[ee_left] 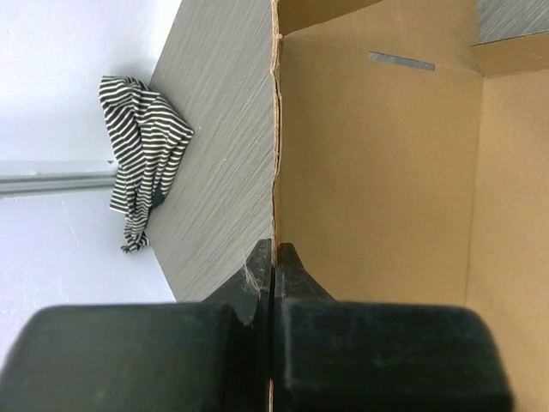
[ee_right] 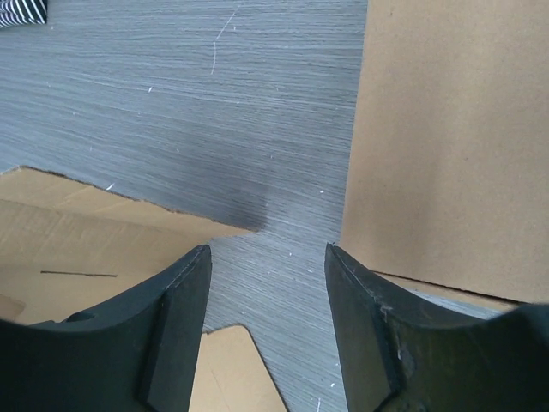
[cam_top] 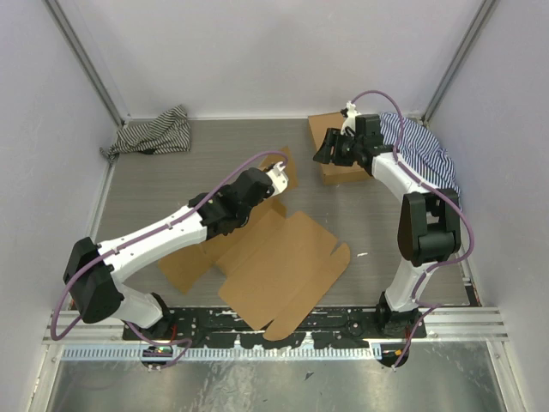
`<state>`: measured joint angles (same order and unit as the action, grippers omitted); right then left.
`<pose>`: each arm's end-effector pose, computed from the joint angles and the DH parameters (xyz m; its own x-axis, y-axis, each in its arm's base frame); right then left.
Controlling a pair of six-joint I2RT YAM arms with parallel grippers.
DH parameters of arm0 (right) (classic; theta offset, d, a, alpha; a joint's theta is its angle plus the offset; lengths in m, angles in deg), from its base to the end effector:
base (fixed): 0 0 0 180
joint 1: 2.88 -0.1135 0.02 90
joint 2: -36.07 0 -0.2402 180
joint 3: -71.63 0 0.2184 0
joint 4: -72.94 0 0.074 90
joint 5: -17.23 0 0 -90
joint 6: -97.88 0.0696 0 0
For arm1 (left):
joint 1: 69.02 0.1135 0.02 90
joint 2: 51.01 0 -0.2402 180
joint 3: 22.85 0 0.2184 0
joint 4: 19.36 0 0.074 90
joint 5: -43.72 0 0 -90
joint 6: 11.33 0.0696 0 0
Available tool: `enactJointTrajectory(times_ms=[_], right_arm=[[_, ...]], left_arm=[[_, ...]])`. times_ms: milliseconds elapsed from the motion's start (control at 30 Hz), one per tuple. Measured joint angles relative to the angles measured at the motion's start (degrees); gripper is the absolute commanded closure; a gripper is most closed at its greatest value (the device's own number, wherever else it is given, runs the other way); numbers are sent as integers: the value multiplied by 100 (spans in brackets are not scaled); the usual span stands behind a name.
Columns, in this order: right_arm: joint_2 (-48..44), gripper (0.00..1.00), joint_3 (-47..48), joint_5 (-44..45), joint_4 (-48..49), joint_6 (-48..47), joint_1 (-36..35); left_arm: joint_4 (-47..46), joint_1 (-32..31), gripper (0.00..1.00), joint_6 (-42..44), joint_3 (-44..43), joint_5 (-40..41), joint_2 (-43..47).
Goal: Fold the paper box
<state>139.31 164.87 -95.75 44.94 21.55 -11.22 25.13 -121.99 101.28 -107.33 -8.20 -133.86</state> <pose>0.3907 0.0847 0.2244 -0.6954 0.1180 -0.7089 -0.2816 0.8628 0.4198 0.2166 -0.2159 0.2704 -0.2412 0.8223 -0.5154 0.4862 0.5620 0.6691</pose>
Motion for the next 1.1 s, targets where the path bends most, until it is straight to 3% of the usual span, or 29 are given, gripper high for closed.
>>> enactJointTrajectory(times_ms=[567,867,1100], right_arm=[[57,43,-15,-804,498,7,96],[1196,43,621,-1014,859,57,-188],[1473,43,610,-1604,1611,264,-275]], left_arm=[[-306,22,100,334,160,-201,72],[-341,22,100,369,223,-339,286],[-334,20,100,374,221,-417,243]])
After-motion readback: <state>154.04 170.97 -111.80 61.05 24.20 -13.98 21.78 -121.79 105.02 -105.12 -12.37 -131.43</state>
